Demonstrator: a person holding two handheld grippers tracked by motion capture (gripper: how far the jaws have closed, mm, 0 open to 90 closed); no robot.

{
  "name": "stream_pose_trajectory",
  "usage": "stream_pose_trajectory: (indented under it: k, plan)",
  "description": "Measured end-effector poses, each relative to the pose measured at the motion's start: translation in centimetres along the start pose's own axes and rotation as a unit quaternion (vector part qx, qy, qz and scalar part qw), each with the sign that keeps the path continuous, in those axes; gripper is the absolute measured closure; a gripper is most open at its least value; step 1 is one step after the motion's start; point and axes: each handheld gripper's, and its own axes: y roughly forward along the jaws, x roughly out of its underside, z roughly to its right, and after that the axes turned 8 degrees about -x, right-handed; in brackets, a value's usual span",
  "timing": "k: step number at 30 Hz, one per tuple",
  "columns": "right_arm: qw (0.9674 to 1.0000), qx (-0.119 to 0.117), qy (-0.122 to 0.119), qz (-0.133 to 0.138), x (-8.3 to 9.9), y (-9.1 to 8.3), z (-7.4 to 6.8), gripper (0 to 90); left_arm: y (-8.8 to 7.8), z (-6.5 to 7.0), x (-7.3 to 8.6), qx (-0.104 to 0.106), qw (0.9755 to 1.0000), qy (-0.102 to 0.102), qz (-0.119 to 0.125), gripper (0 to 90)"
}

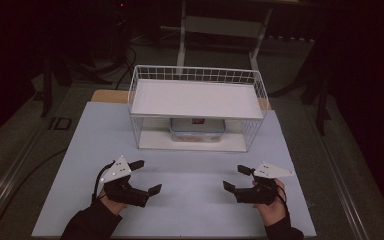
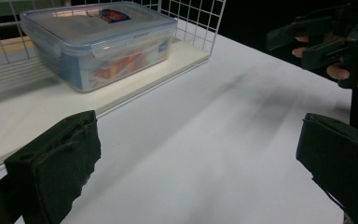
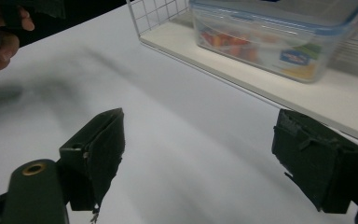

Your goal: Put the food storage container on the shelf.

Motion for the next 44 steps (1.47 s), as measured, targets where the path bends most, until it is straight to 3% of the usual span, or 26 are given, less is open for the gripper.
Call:
stream_pose_trajectory:
  k: [4, 15, 21, 30, 33, 44]
  plan:
    - [0.9999, -0.003, 0.012, 0.011, 0.6, -1.2, 0.0, 16.6, -0.7, -0.3, 0.2, -0.010, 0.9999, -0.004, 0.002, 0.0]
    - [1.0000, 0.003, 0.001, -0.004, 2.1, -3.3, 0.1, 14.1, -2.2, -1.1, 1.4, -0.033, 0.9994, -0.011, -0.008, 0.0]
    - [0.9999, 0.000, 0.013, -0.010, 2.6, -3.5, 0.4, 14.2, -2.7, -1.4, 1.8, -0.042, 0.9990, -0.008, -0.009, 0.0]
    - [0.9998, 0.003, -0.006, -0.018, 3.1, -3.5, 0.5, 14.1, -2.4, -1.9, 2.4, -0.046, 0.9988, -0.011, -0.014, 0.0]
    - [0.9998, -0.001, -0.009, -0.020, 3.3, -3.3, 0.6, 14.1, -2.4, -1.9, 2.5, -0.050, 0.9987, -0.007, -0.004, 0.0]
    - [0.9996, 0.000, 0.000, -0.028, 3.4, -3.1, 0.9, 14.1, -2.1, -2.2, 2.8, -0.046, 0.9986, -0.023, -0.010, 0.0]
